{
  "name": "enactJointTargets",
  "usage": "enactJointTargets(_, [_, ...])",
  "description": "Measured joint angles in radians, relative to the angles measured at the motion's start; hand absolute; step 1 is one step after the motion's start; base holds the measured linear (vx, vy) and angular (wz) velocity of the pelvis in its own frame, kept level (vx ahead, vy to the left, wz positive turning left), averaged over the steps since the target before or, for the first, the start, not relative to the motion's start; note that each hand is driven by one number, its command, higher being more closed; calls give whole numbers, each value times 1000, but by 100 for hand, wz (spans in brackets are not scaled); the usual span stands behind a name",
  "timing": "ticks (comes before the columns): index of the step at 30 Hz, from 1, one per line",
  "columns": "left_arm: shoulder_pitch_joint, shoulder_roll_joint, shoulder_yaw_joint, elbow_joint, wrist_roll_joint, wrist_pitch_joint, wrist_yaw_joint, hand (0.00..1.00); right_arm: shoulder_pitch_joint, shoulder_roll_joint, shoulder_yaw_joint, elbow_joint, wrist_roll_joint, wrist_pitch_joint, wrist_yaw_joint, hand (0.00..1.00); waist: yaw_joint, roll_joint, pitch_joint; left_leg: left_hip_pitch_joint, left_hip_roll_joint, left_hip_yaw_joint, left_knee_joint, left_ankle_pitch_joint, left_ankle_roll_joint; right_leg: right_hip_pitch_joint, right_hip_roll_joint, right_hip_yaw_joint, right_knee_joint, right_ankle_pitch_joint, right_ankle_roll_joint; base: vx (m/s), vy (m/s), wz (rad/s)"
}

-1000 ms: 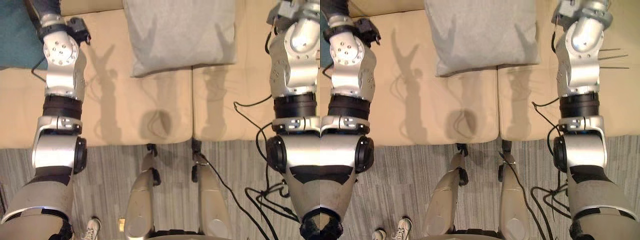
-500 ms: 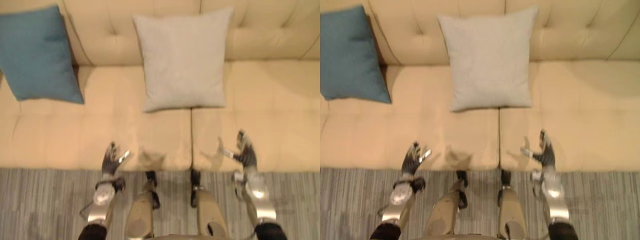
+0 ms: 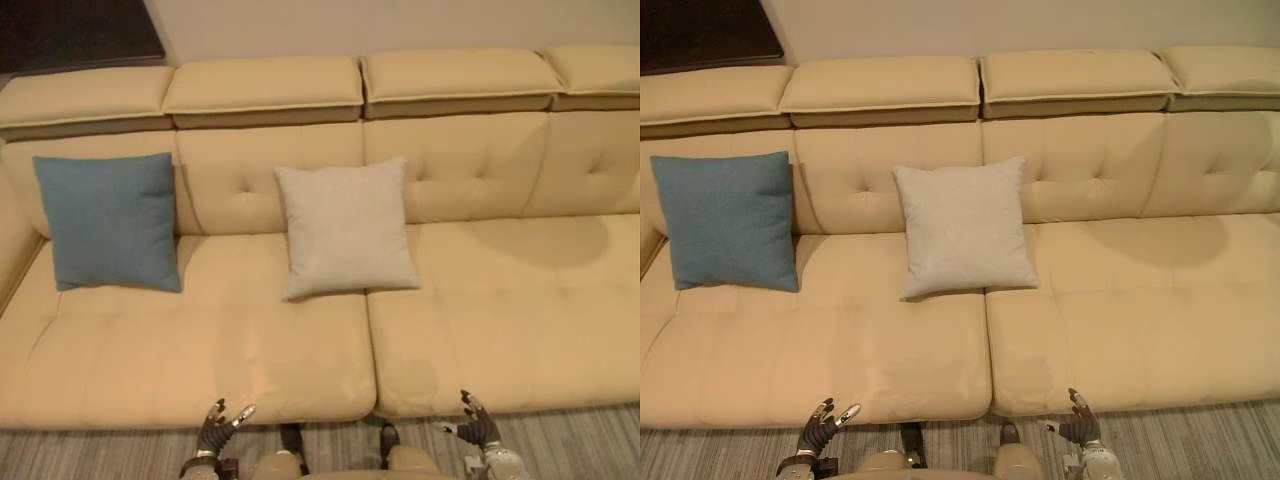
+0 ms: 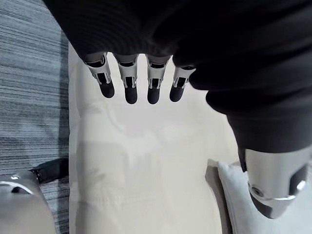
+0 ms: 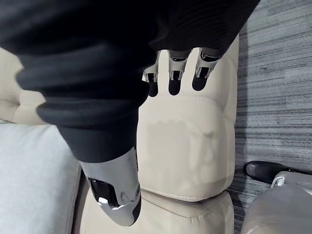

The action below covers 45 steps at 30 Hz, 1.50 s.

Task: Pick up cushions and gather them together orderly.

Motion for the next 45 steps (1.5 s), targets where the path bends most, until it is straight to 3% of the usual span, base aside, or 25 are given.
enactJointTargets(2, [-19, 3, -14, -15, -1, 0, -6, 0, -23, 10, 1, -4, -2, 11, -4, 0, -3, -12, 6, -27, -1, 15, 13, -2, 5, -32, -4, 7, 10, 15, 20, -65, 16, -30])
enactJointTargets(3, [-48, 5, -19, -37, -1, 3, -11, 0, -28, 18, 7, -3, -1, 16, -6, 0, 1, -36, 4, -88, -5, 21, 88, -11, 33, -71, -22, 28, 12, 50, 52, -72, -2, -24])
enactJointTargets(4, [-46, -6, -15, -61, -3, 3, -10, 0, -28, 12, 9, -5, -2, 16, -5, 0, 7, -7, -2, -109, 24, 21, 101, -27, 54, -67, -17, 21, 4, 64, 66, -93, 3, -14])
enactJointTargets(5, [-63, -13, -15, -95, -5, 1, -7, 0, -42, 23, 12, -8, -1, 21, -6, 0, 4, -6, 22, -132, 39, 17, 135, -42, 65, -121, -32, -35, 250, -28, -22, -80, -36, 13])
enactJointTargets(6, [-69, -2, -19, -110, -5, 1, -7, 0, -33, 30, 17, -7, -2, 22, -5, 0, 2, -11, 23, -140, 39, 0, 157, -47, 70, -137, -49, -51, 405, -83, -32, -93, -36, 36])
enactJointTargets(8, [-69, -1, -20, -129, -5, 4, -6, 0, -5, 46, 37, 5, -1, 24, -3, 0, 2, -31, 18, -154, 27, -41, 187, -46, 73, -84, -90, -38, 675, -146, 17, -106, -89, 51])
enactJointTargets(9, [-68, -3, -26, -129, -5, 5, -4, 0, -5, 47, 46, 13, -1, 24, -2, 0, 2, -45, 12, -166, 23, -52, 204, -44, 70, -56, -90, -19, 713, -158, 37, -141, -125, 46])
enactJointTargets(11, [-72, 2, -32, -129, -5, 12, 9, 0, -12, 47, 56, 17, -2, 24, -3, 0, 25, -85, -12, -233, 21, -65, 263, -9, 46, 30, -74, 15, 611, -190, 76, -185, -181, 25])
enactJointTargets(12, [-73, -12, -35, -129, -6, 13, 14, 0, -29, 35, 56, 25, -2, 25, -3, 0, 28, -64, -10, -258, 36, -74, 266, 12, 41, 51, -48, 12, 547, -225, 77, -250, -186, 10])
enactJointTargets(13, [-68, -27, -48, -129, -9, 13, 13, 0, -48, 27, 54, 30, -1, 25, -8, 0, 29, -28, -3, -280, 66, -89, 250, 48, 42, 74, -16, -9, 468, -254, 50, -293, -177, 1])
enactJointTargets(17, [-52, -46, -91, -128, -9, 17, 11, 0, -78, -4, 40, 60, -2, 19, -21, 0, 23, 46, 15, -309, 120, -145, 108, 193, -15, 88, 58, -96, 287, -323, -43, -404, -200, 5])
enactJointTargets(18, [-63, -45, -89, -127, -8, 19, 9, 0, -78, -2, 15, 65, -2, 21, -22, 0, 27, 19, 33, -328, 89, -155, 163, 97, -21, 79, 19, -137, 274, -338, -67, -450, -112, 26])
enactJointTargets(20, [-73, -44, -85, -128, -1, 28, 7, 0, -79, 1, -25, 75, -1, 28, -24, 0, 19, -23, 54, -385, 16, -166, 515, -33, 26, 57, -59, -135, 272, -307, -49, -278, -35, -1])
enactJointTargets(21, [-68, -43, -83, -128, -1, 27, 7, 0, -67, -13, -25, 74, -2, 29, -24, 0, 19, -15, 50, -362, 12, -168, 640, -143, 15, 56, -59, -113, 229, -271, -40, -244, 29, -30])
enactJointTargets(23, [-70, -39, -75, -128, -2, 26, 8, 0, -60, -18, -25, 74, -2, 35, -24, 0, 19, 3, 42, -303, 16, -190, 657, -261, -3, 36, -46, -86, 198, -235, -34, -203, 111, -38])
enactJointTargets(24, [-73, -39, -75, -128, -2, 26, 8, 0, -68, -18, -26, 74, -2, 38, -24, 0, 20, 25, 31, -247, 12, -232, 564, -333, -26, -4, -27, -63, 196, -211, -23, -131, 148, -42])
enactJointTargets(27, [-68, -30, -78, -127, -2, 28, 9, 0, -71, 22, -29, 73, -2, 38, -21, 0, 18, -11, 26, -191, -20, -203, 426, -303, -8, -3, -31, -25, 114, -143, 3, -106, 94, -35])
enactJointTargets(32, [-53, -20, -88, -127, 0, 28, 7, 0, -71, 21, -50, 49, 7, 36, -23, 0, -7, -8, 4, -144, -49, -151, 352, -283, 2, 10, -55, 30, 42, -87, 26, -74, 93, -28])
enactJointTargets(36, [-55, -15, -88, -129, 16, 28, 7, 0, -71, 34, -52, 41, 16, 36, -24, 0, -15, -8, 6, -126, -25, -66, 367, -292, 8, -7, -28, 125, 7, -37, 21, -28, 37, -86])
enactJointTargets(39, [-54, -12, -87, -151, 18, 29, 7, 0, -75, 47, -49, -8, 21, 34, -24, 0, -32, -5, 9, -108, 38, 45, 427, -355, -8, -51, 32, 221, -4, 26, 13, -15, 21, -149])
enactJointTargets(40, [-56, -10, -87, -161, 18, 29, 8, 0, -82, 46, -45, -13, 33, 34, -25, 0, -32, -3, 10, -96, 59, 81, 432, -373, -13, -70, 55, 207, -15, 65, -3, -42, -51, -254])
enactJointTargets(41, [-61, -12, -88, -177, 18, 29, 9, 0, -97, 46, -42, -22, 46, 34, -29, 0, -40, 7, 19, -74, 107, 175, 428, -382, -9, -87, 58, 52, -35, 94, -71, -39, -64, -215])
enactJointTargets(42, [-68, -10, -88, -185, 18, 30, 10, 0, -105, 44, -42, -24, 47, 34, -32, 0, -44, 7, 24, -60, 115, 219, 425, -381, -10, -103, 45, -44, -15, 74, -107, -36, -68, -232])
enactJointTargets(43, [-86, -14, -96, -201, 18, 30, 10, 0, -112, 27, -42, -24, 48, 35, -43, 0, -51, 14, 36, -13, 135, 315, 419, -382, -12, -123, -14, -258, 32, 37, -169, 28, -7, -206])
enactJointTargets(45, [-77, -12, -115, -237, 18, 30, 10, 0, -117, 18, -41, -24, 48, 35, -49, 0, -56, 30, 37, 53, 162, 443, 416, -391, -27, -113, -90, -509, 82, 10, -209, 65, -38, -204])
